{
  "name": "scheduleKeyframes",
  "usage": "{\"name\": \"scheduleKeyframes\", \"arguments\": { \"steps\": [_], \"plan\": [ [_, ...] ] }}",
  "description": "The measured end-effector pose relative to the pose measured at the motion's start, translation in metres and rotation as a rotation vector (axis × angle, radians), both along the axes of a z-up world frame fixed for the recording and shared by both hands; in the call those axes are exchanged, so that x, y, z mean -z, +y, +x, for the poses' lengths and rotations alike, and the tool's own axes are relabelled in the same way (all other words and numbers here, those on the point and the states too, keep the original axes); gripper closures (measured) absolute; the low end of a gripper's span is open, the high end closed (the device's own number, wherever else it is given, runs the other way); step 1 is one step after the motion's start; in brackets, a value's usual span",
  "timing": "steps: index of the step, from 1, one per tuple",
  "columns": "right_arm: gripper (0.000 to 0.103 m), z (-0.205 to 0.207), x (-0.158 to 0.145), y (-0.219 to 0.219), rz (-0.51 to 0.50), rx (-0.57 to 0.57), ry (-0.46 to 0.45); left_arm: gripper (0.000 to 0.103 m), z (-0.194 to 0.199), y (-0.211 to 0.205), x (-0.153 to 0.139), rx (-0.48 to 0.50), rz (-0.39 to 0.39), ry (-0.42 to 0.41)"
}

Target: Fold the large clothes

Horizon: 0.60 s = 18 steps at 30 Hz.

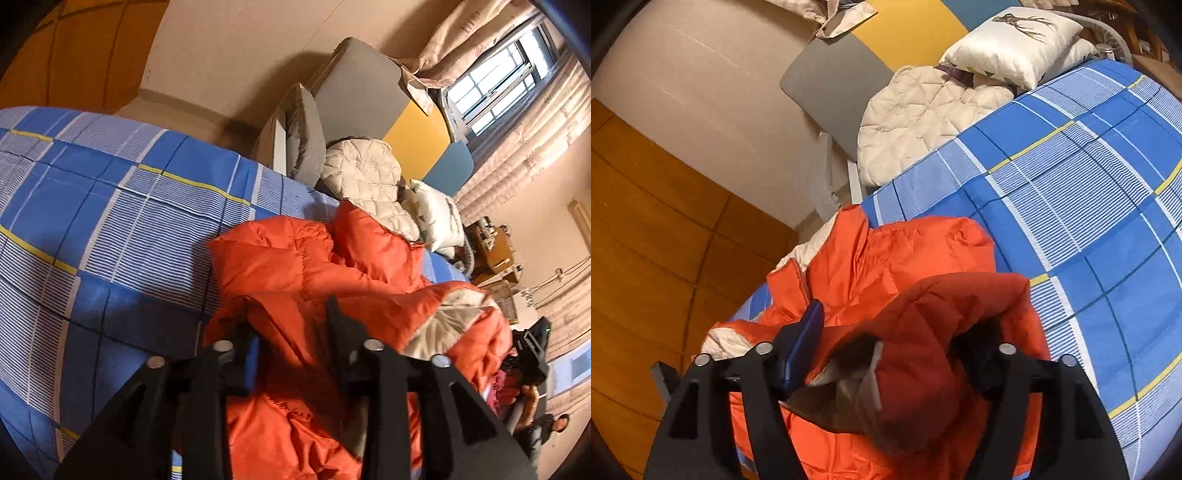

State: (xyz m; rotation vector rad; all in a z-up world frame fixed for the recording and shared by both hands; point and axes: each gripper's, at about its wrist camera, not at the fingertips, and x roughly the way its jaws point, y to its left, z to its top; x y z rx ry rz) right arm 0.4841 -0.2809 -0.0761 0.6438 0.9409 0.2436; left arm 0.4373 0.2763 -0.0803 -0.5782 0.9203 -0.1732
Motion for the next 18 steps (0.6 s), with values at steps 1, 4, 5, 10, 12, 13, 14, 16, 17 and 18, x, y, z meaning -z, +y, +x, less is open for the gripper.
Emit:
{"name": "scheduleKeyframes", "arguments": {
  "steps": [1,4,5,10,12,13,14,16,17,18],
  "plan": [
    [0.023,0.0,-0.001,-0.001,0.02,0.004,-0.008,0.05,-0.001,0.002,-0.001,-0.001,-0.021,-0.003],
    [0.013,0.0,-0.007,-0.009,0.113,0.023,-0.032,0.037,-0.003,0.01,-0.01,-0.02,-0.046,-0.028],
    [0.013,0.0,-0.01,-0.012,0.13,0.035,-0.041,0.036,-0.003,0.012,-0.012,-0.024,-0.045,-0.034],
    [0.012,-0.014,-0.025,-0.025,0.157,0.048,-0.117,0.015,-0.024,0.036,-0.03,-0.103,-0.013,-0.13],
    [0.011,-0.028,-0.027,-0.033,0.138,0.049,-0.138,0.013,-0.038,0.045,-0.025,-0.113,-0.005,-0.148],
    [0.011,-0.038,-0.025,-0.036,0.121,0.041,-0.145,0.013,-0.045,0.047,-0.02,-0.099,-0.008,-0.158],
    [0.011,-0.044,-0.022,-0.038,0.106,0.035,-0.145,0.013,-0.054,0.048,-0.01,-0.066,-0.015,-0.161],
    [0.011,-0.064,-0.007,-0.043,0.034,0.024,-0.132,0.013,-0.066,0.046,0.01,-0.034,-0.016,-0.142],
    [0.011,-0.071,0.003,-0.044,0.009,0.009,-0.113,0.013,-0.074,0.044,0.027,-0.008,-0.038,-0.12],
    [0.011,-0.075,0.012,-0.044,-0.011,0.0,-0.089,0.013,-0.077,0.042,0.037,0.002,-0.052,-0.105]
  ]
}}
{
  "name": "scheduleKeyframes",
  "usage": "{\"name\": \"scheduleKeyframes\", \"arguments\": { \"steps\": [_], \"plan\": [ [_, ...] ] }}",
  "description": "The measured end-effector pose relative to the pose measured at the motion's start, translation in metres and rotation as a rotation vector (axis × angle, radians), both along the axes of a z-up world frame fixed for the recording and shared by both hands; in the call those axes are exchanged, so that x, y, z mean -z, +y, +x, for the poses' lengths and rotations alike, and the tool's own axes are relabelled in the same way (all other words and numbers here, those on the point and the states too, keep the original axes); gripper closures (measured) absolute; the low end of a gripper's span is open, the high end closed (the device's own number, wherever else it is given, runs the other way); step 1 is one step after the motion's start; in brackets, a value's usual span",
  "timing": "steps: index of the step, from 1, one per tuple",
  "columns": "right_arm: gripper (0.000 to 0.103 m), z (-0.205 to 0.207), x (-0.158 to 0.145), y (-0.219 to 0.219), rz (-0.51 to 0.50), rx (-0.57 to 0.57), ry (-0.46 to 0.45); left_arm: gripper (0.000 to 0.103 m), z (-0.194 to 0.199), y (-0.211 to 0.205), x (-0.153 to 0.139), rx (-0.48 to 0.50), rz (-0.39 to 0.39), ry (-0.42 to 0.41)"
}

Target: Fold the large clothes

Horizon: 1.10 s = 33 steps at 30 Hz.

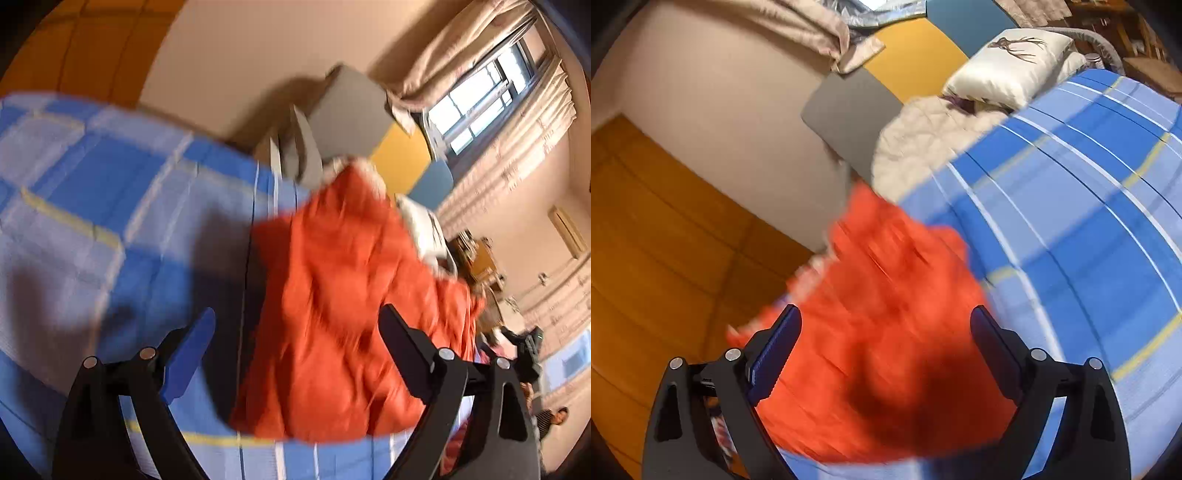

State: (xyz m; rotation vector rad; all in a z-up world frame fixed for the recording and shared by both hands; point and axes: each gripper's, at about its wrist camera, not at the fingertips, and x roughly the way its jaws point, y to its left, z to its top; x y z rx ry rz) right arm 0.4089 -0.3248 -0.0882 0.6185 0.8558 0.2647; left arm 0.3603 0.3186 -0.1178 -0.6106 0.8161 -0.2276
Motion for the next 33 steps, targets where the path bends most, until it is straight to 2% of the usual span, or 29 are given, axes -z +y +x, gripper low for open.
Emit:
{"name": "scheduleKeyframes", "arguments": {
  "steps": [2,5,7,8,10,11,12,14,15,17,19,26,33],
  "plan": [
    [0.011,-0.007,0.023,0.003,-0.056,-0.013,0.056,0.014,-0.007,-0.007,0.022,0.023,-0.034,0.021],
    [0.011,-0.006,0.043,0.008,-0.076,-0.017,0.085,0.016,-0.009,-0.021,0.037,0.033,-0.056,0.021],
    [0.011,-0.003,0.053,0.01,-0.077,-0.005,0.09,0.035,-0.005,-0.029,0.042,0.047,-0.069,0.025],
    [0.018,-0.001,0.055,0.012,-0.063,-0.011,0.093,0.04,-0.001,-0.036,0.043,0.059,-0.063,0.028],
    [0.03,0.003,0.056,0.018,-0.075,-0.02,0.096,0.068,0.003,-0.046,0.043,0.093,-0.051,0.034],
    [0.041,0.003,0.055,0.02,-0.076,-0.028,0.093,0.073,0.004,-0.049,0.04,0.097,-0.04,0.036],
    [0.047,0.001,0.055,0.021,-0.081,-0.033,0.093,0.083,0.004,-0.05,0.038,0.096,-0.04,0.032],
    [0.069,-0.004,0.049,0.023,-0.099,-0.048,0.088,0.091,0.001,-0.049,0.032,0.092,-0.038,0.024],
    [0.073,-0.007,0.045,0.025,-0.111,-0.055,0.081,0.094,-0.002,-0.049,0.029,0.093,-0.034,0.019],
    [0.083,-0.014,0.036,0.029,-0.148,-0.071,0.07,0.096,-0.009,-0.051,0.023,0.1,-0.019,0.011],
    [0.085,-0.022,0.027,0.032,-0.165,-0.086,0.057,0.097,-0.018,-0.051,0.017,0.1,-0.025,0.001],
    [0.086,-0.062,0.012,0.03,-0.159,-0.126,0.042,0.098,-0.071,-0.039,0.003,0.109,-0.033,-0.016],
    [0.086,-0.12,0.015,0.018,-0.136,-0.15,0.073,0.097,-0.138,-0.04,0.004,0.125,-0.034,0.021]
  ]
}}
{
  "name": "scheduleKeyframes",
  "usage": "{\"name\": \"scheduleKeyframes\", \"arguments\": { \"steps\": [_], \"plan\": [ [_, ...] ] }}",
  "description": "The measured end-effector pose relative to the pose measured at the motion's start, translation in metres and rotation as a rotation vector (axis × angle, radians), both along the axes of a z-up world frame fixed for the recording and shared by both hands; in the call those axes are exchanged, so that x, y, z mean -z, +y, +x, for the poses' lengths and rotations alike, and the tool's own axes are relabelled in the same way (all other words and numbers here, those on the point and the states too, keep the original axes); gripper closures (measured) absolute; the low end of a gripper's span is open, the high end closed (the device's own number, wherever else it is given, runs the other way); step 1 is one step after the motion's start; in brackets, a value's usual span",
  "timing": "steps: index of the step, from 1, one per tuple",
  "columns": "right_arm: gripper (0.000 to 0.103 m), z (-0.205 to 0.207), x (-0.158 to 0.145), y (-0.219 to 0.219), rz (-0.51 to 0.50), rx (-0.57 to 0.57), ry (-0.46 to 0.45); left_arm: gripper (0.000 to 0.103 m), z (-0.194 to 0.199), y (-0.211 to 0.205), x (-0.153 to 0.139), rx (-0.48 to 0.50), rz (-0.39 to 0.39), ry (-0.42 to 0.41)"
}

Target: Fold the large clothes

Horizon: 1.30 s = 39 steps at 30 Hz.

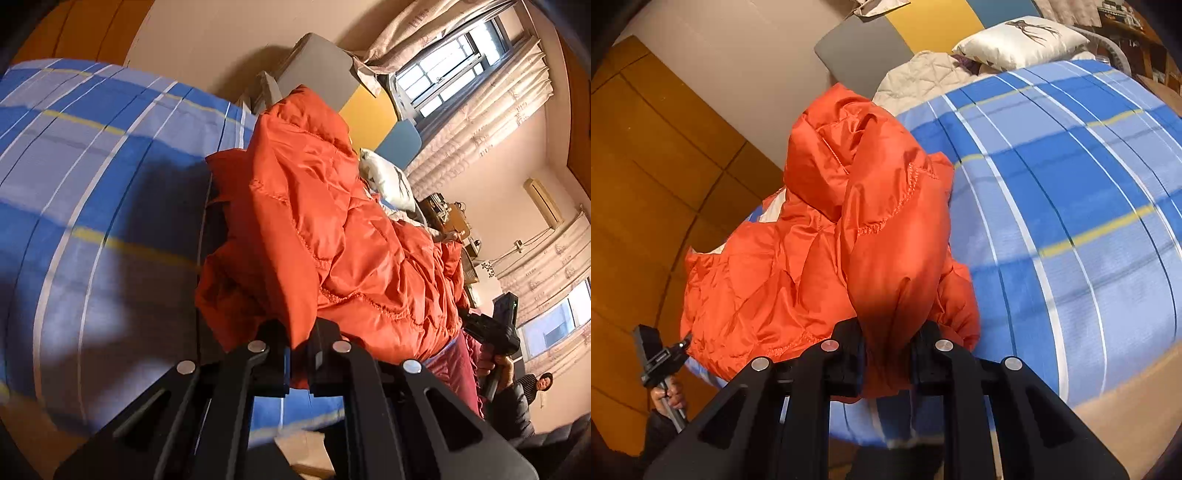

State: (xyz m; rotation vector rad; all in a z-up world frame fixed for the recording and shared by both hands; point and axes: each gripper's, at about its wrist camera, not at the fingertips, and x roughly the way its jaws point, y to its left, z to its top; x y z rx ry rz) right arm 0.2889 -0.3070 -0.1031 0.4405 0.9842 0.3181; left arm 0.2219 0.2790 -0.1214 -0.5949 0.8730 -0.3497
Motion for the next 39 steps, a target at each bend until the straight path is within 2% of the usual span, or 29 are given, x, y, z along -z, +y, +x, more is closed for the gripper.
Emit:
{"name": "scheduleKeyframes", "arguments": {
  "steps": [2,4,5,7,10,15,18,19,23,25,26,27,29,30,32,33,35,39],
  "plan": [
    [0.081,-0.01,0.002,-0.001,-0.039,-0.004,0.005,0.092,-0.013,-0.003,0.0,0.002,0.043,0.011],
    [0.075,-0.011,0.001,0.0,-0.074,-0.006,0.008,0.076,-0.02,-0.003,-0.005,-0.035,0.143,0.019],
    [0.063,-0.01,-0.002,0.001,-0.108,0.003,0.003,0.071,-0.021,-0.002,-0.01,-0.051,0.174,0.012],
    [0.045,-0.007,-0.012,0.006,-0.184,0.021,-0.023,0.05,-0.023,0.004,-0.021,-0.085,0.192,-0.025],
    [0.044,-0.004,-0.033,0.015,-0.275,0.014,-0.106,0.039,-0.019,0.01,-0.04,-0.103,0.239,-0.094],
    [0.044,0.019,-0.055,0.049,-0.41,-0.07,-0.202,0.029,0.008,-0.002,-0.057,-0.052,0.305,-0.149],
    [0.044,0.042,-0.055,0.072,-0.491,-0.127,-0.22,0.022,0.027,-0.014,-0.06,0.004,0.332,-0.145],
    [0.044,0.051,-0.054,0.078,-0.531,-0.14,-0.221,0.022,0.035,-0.016,-0.058,0.006,0.361,-0.139],
    [0.044,0.08,-0.041,0.088,-0.597,-0.198,-0.183,0.022,0.056,-0.022,-0.053,0.032,0.397,-0.125],
    [0.044,0.088,-0.035,0.092,-0.622,-0.211,-0.17,0.026,0.066,-0.024,-0.05,0.043,0.421,-0.122],
    [0.05,0.094,-0.032,0.093,-0.621,-0.222,-0.157,0.033,0.069,-0.025,-0.048,0.047,0.425,-0.121],
    [0.057,0.099,-0.028,0.095,-0.621,-0.244,-0.142,0.046,0.073,-0.026,-0.046,0.069,0.418,-0.117],
    [0.069,0.102,-0.023,0.101,-0.639,-0.258,-0.14,0.054,0.082,-0.033,-0.042,0.089,0.438,-0.102],
    [0.072,0.102,-0.023,0.104,-0.64,-0.261,-0.139,0.064,0.085,-0.035,-0.04,0.098,0.435,-0.098],
    [0.081,0.102,-0.022,0.108,-0.65,-0.262,-0.142,0.095,0.089,-0.04,-0.038,0.115,0.458,-0.096],
    [0.083,0.101,-0.022,0.108,-0.651,-0.263,-0.144,0.103,0.09,-0.042,-0.038,0.116,0.469,-0.101],
    [0.088,0.099,-0.025,0.106,-0.647,-0.252,-0.147,0.103,0.089,-0.04,-0.042,0.095,0.467,-0.117],
    [0.093,0.091,-0.037,0.099,-0.629,-0.218,-0.17,0.103,0.081,-0.037,-0.053,0.056,0.474,-0.153]
  ]
}}
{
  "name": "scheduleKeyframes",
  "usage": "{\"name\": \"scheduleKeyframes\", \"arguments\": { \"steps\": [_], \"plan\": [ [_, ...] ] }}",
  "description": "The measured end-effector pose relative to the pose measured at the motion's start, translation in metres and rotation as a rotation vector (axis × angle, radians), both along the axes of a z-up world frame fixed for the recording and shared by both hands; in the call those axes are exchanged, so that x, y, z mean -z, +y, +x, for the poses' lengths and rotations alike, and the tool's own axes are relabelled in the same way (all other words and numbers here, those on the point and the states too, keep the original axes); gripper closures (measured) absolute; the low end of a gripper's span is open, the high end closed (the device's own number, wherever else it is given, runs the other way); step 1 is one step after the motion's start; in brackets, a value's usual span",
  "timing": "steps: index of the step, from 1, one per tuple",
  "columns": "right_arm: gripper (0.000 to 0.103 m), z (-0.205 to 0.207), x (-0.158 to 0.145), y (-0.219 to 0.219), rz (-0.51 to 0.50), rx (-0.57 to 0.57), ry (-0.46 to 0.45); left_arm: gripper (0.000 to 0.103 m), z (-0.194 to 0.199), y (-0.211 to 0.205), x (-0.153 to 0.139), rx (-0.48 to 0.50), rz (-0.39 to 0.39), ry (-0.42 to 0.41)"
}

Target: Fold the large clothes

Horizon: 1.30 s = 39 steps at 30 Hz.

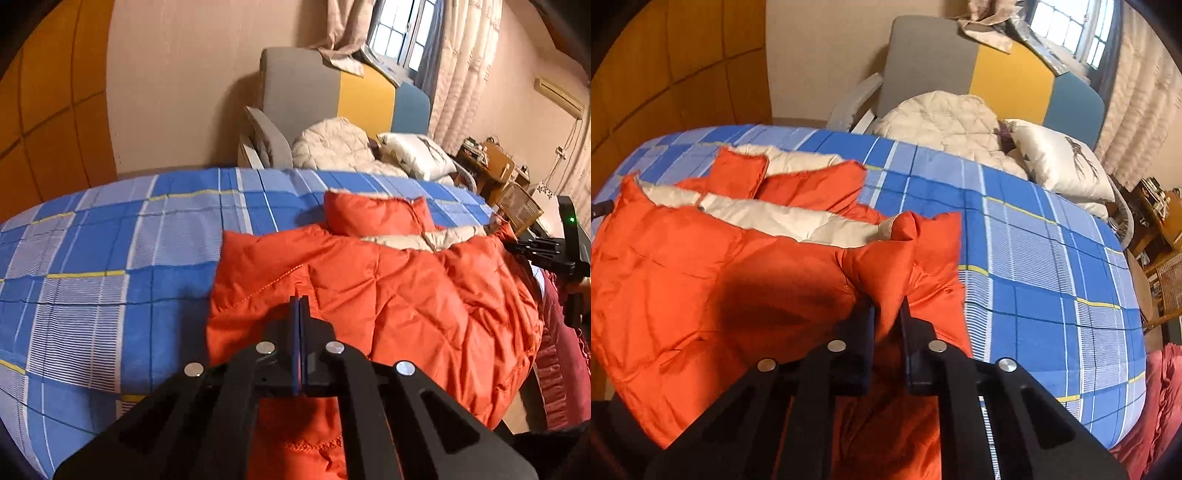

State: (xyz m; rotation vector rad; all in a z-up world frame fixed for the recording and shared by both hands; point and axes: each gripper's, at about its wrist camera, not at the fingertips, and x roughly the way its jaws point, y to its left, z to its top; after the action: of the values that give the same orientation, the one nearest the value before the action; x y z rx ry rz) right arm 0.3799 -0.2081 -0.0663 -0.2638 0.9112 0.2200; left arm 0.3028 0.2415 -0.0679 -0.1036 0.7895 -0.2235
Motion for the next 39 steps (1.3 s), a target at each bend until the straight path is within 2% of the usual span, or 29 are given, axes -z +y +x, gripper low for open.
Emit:
{"name": "scheduleKeyframes", "arguments": {
  "steps": [12,17,21,29,39],
  "plan": [
    [0.098,-0.007,-0.048,0.0,-0.001,0.055,-0.133,0.103,0.004,0.006,-0.037,-0.088,0.024,-0.088],
    [0.1,0.007,-0.065,0.001,-0.009,0.076,-0.178,0.103,0.025,0.007,-0.059,-0.108,0.029,-0.122],
    [0.101,0.032,-0.07,0.005,-0.009,0.105,-0.196,0.103,0.049,0.008,-0.062,-0.147,0.021,-0.12],
    [0.102,0.089,-0.038,0.006,0.0,0.185,-0.136,0.103,0.111,0.005,-0.033,-0.21,0.034,-0.042],
    [0.102,0.134,0.032,0.01,-0.032,0.25,-0.029,0.103,0.161,-0.002,0.031,-0.269,0.082,0.099]
  ]
}}
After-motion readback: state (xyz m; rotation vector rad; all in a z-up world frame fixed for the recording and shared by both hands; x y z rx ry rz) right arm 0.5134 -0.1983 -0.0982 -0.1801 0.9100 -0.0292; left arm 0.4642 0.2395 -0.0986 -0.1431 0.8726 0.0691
